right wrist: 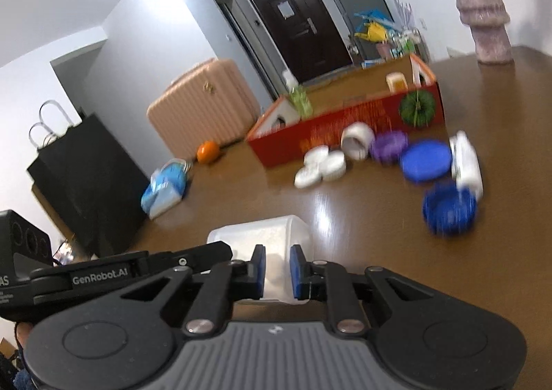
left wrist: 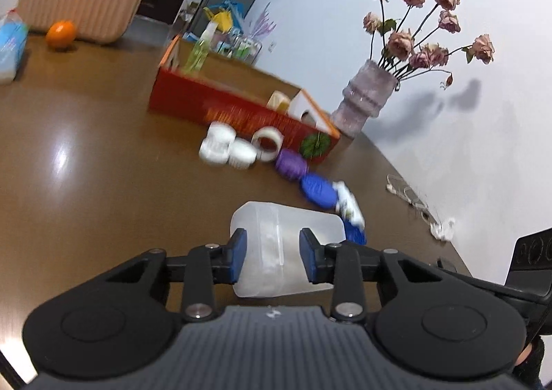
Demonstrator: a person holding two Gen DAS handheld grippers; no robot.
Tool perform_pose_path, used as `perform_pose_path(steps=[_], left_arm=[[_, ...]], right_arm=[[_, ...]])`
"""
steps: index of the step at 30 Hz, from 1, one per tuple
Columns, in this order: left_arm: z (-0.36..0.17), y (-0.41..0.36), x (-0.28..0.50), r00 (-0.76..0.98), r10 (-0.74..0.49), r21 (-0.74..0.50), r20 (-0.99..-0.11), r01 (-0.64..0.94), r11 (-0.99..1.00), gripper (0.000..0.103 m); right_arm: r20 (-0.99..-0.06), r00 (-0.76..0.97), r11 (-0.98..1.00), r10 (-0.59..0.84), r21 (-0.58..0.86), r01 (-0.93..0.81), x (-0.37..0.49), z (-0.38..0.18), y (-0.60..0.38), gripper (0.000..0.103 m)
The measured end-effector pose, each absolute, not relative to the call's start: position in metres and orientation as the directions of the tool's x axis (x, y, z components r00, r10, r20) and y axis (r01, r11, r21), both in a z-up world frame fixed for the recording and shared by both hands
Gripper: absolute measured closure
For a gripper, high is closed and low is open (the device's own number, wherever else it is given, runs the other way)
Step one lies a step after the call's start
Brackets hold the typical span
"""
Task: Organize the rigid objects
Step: 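Carry the white container into the red box and open the right gripper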
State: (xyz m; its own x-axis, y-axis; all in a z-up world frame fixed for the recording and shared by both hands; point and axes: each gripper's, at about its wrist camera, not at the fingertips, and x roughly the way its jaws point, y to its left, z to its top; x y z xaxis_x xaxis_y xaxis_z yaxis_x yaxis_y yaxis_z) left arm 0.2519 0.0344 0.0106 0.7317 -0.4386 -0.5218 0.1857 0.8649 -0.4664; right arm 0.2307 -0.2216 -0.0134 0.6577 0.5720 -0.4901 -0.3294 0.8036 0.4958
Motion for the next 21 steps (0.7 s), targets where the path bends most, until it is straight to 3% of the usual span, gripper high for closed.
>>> perform_pose_path(steps=[5, 11, 16, 21], left_arm=[[0.049, 0.025, 0.326, 0.763, -0.419, -0.424, -0.492, 0.210, 0.881, 0.070], [0.072, 0.019, 0.468, 0.757, -0.438, -0.449, -0.484, 0.215, 0.867, 0.070], [0.051, 0.005, 0.587, 0.718, -0.397, -0.449, -0.572, 0.130, 0.884, 0.070], [0.019, -0.008, 0.662, 0.673, -0.325, -0.394, -0.665, 0.054, 0.918, 0.070]], right_arm=[[-0.458, 0.681, 0.798, 0.571, 0.505, -0.329, 0.291, 0.011, -0.231, 0.088], [-0.425, 0.710, 0.802, 0.562, 0.490, -0.341, 0.400, 0.047, -0.235, 0.088], [-0.466, 0.705, 0.809, 0.535, 0.522, -0.269, 0.524, 0.047, -0.239, 0.088], [-0.571, 0.661, 0.833, 0.488, 0.529, -0.158, 0.635, 0.015, -0.237, 0.089]])
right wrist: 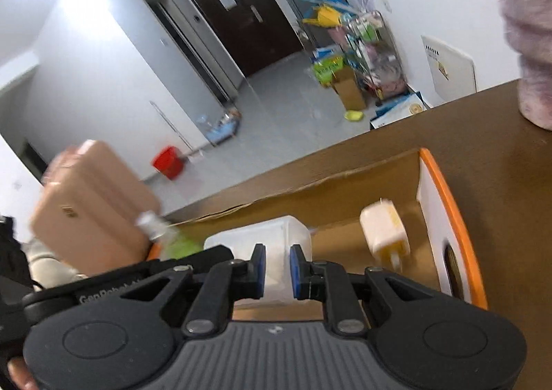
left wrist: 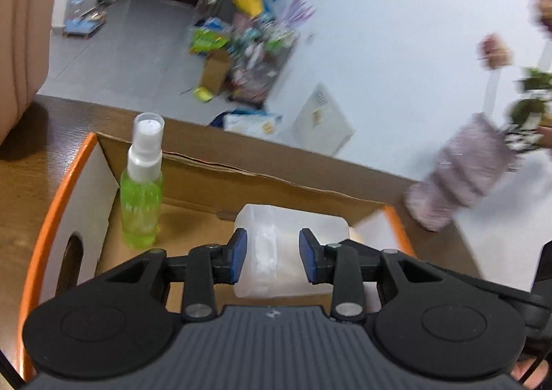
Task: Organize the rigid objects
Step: 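Carry the white container into the red box and open the right gripper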
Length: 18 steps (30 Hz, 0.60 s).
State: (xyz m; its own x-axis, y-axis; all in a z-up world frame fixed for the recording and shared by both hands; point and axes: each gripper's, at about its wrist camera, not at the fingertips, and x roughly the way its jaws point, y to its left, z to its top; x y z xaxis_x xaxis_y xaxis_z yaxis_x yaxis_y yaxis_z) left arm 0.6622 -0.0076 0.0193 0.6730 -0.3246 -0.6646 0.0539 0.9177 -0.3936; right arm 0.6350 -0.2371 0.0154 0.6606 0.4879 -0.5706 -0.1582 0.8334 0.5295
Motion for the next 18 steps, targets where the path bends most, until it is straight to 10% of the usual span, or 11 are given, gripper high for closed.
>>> perform_pose_path(steps=[10, 18], left_arm=[[0.006, -0.015, 0.695, 0.657, -0.245, -0.269, -0.713, 0.066, 0.961, 0.072], [0.076, 0.002, 0.602, 0.741, -0.149, -0.074, -0.655, 0.134, 0.988, 0.058]], right_arm=[[-0.649, 0.621, 0.851, 0.439, 0.521, -0.058, 0.721, -0.042, -0.216, 0.087], [-0.648, 0.651, 0.902, 0.396, 0.406, -0.145, 0.678, 0.019, -0.222, 0.087]])
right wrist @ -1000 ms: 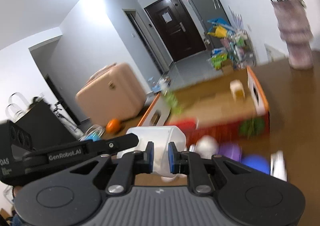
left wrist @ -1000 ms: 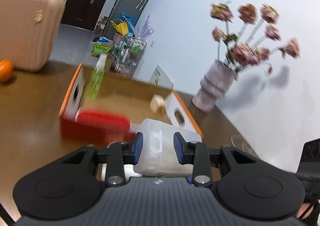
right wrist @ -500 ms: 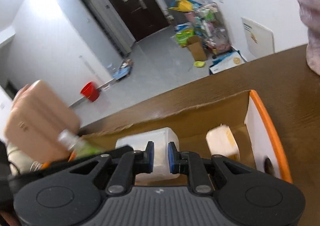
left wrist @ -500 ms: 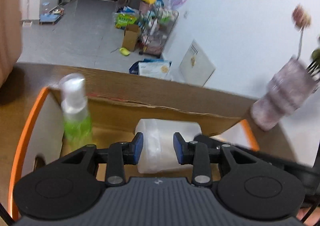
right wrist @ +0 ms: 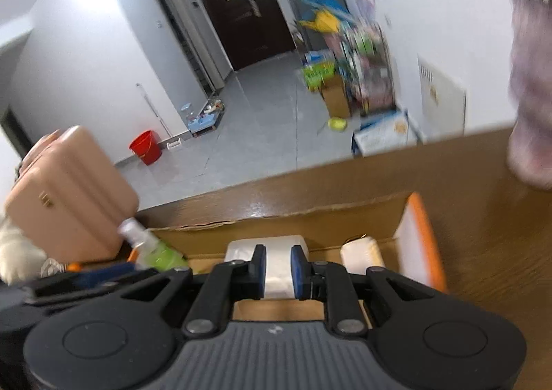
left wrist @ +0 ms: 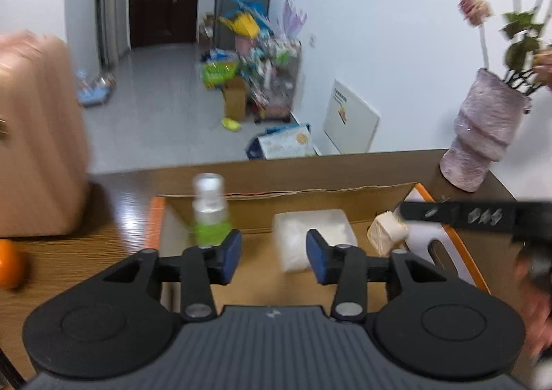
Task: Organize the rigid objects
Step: 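Carry the white container into the red box and open the right gripper, then withdraw the right tool from the red box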
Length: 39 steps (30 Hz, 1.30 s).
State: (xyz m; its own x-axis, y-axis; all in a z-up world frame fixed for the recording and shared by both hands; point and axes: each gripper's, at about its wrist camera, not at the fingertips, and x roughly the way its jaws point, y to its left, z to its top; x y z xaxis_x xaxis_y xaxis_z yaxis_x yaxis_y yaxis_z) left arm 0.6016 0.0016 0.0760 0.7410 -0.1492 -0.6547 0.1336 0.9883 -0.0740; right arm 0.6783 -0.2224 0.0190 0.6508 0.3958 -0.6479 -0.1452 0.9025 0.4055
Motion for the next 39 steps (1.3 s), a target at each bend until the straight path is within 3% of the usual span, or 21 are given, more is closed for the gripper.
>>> perform_pose_path(steps=[2, 4, 6, 11, 17, 21, 25, 29, 39], left_arm=[[0.097, 0.009, 0.565, 0.762, -0.136, -0.030, -0.634, 0.151, 0.988, 0.050], [0.118, 0.020, 0.524, 0.786, -0.100, 0.030, -0.610, 0.149, 0.988, 0.040], [0.134, 0.028, 0.482, 0.811, -0.072, 0.071, -0.581, 0.138, 0.988, 0.035], [0.160, 0.045, 0.385, 0.860, -0.015, 0.113, -0.511, 0.084, 0.990, 0.022], [0.169, 0.057, 0.277, 0.915, -0.011, 0.088, -0.403, 0.051, 0.995, 0.014], [0.155, 0.056, 0.214, 0.934, -0.059, 0.056, -0.351, 0.084, 0.995, 0.005], [0.128, 0.056, 0.159, 0.941, -0.123, -0.019, -0.315, 0.123, 0.992, 0.004], [0.104, 0.049, 0.117, 0.959, -0.094, -0.025, -0.268, 0.090, 0.996, 0.001], [0.048, 0.046, 0.056, 0.960, -0.033, 0.018, -0.278, 0.039, 0.999, 0.000]], right_arm=[[-0.640, 0.673, 0.920, 0.371, 0.349, -0.177, 0.656, 0.046, -0.225, 0.085], [-0.624, 0.693, 0.928, 0.360, 0.312, -0.202, 0.626, 0.074, -0.231, 0.076], [-0.600, 0.716, 0.932, 0.357, 0.284, -0.226, 0.587, 0.101, -0.237, 0.058], [-0.549, 0.758, 0.936, 0.352, 0.216, -0.278, 0.497, 0.141, -0.250, 0.049], [-0.465, 0.806, 0.931, 0.366, 0.181, -0.318, 0.390, 0.156, -0.266, 0.043], [-0.383, 0.852, 0.933, 0.357, 0.111, -0.342, 0.317, 0.153, -0.262, 0.035], [-0.284, 0.891, 0.931, 0.354, 0.016, -0.365, 0.252, 0.136, -0.255, 0.035], [-0.203, 0.910, 0.932, 0.363, 0.084, -0.353, 0.198, 0.111, -0.257, 0.032], [-0.271, 0.914, 0.953, 0.303, 0.086, -0.291, 0.111, 0.032, -0.249, 0.014]])
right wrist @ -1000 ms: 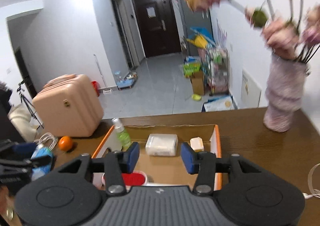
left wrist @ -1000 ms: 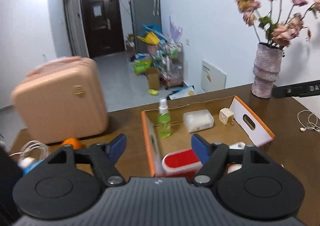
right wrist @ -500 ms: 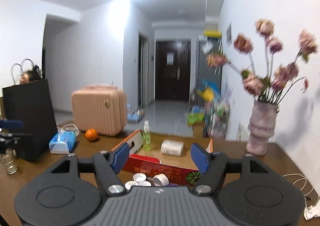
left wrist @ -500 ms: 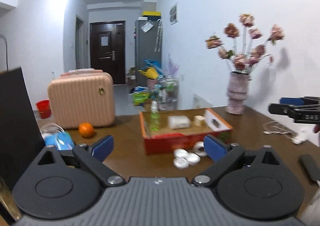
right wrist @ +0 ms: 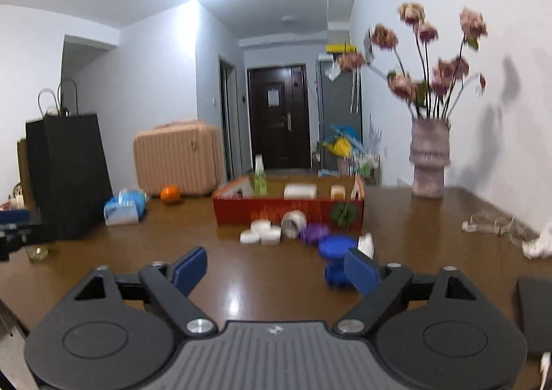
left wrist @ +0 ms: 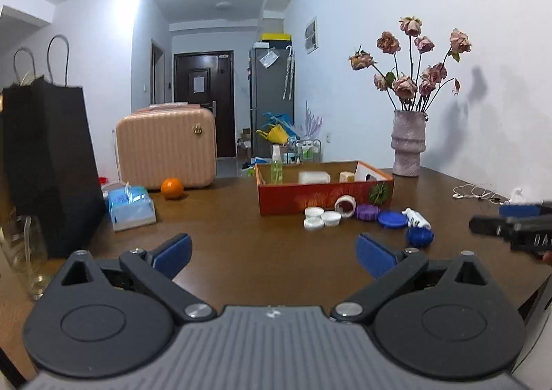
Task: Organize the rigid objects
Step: 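Withdraw the right tool from the red box, then grasp a white bottle cap with the left gripper while the right reaches another cap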
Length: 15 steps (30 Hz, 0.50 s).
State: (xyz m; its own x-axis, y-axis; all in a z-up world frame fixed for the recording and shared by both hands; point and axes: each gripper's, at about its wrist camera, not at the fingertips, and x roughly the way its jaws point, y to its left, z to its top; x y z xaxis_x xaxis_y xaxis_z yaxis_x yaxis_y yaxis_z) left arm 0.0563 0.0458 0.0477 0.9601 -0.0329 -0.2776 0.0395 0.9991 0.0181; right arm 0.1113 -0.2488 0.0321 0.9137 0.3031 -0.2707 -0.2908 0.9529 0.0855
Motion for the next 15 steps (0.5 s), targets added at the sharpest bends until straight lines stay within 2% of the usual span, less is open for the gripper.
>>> perform_pose_path(steps=[6, 9, 15], left_arm=[[0.028, 0.045, 0.070, 0.945, 0.035, 0.009, -0.325, -0.034, 0.999, 0.000], [0.017, 0.040, 0.082, 0.932, 0.002, -0.017, -0.362, -0.009, 1.000, 0.000], [-0.002, 0.017, 0.124, 0.903, -0.038, 0.020, -0.429, 0.052, 0.998, 0.000]], right_arm=[[-0.357, 0.889, 0.957, 0.286, 0.057, -0.285, 0.110, -0.003, -0.234, 0.012], [-0.358, 0.889, 0.957, 0.285, 0.050, -0.286, 0.113, -0.008, -0.231, 0.010], [-0.405, 0.878, 0.967, 0.254, 0.081, -0.243, 0.133, -0.021, -0.241, 0.010]])
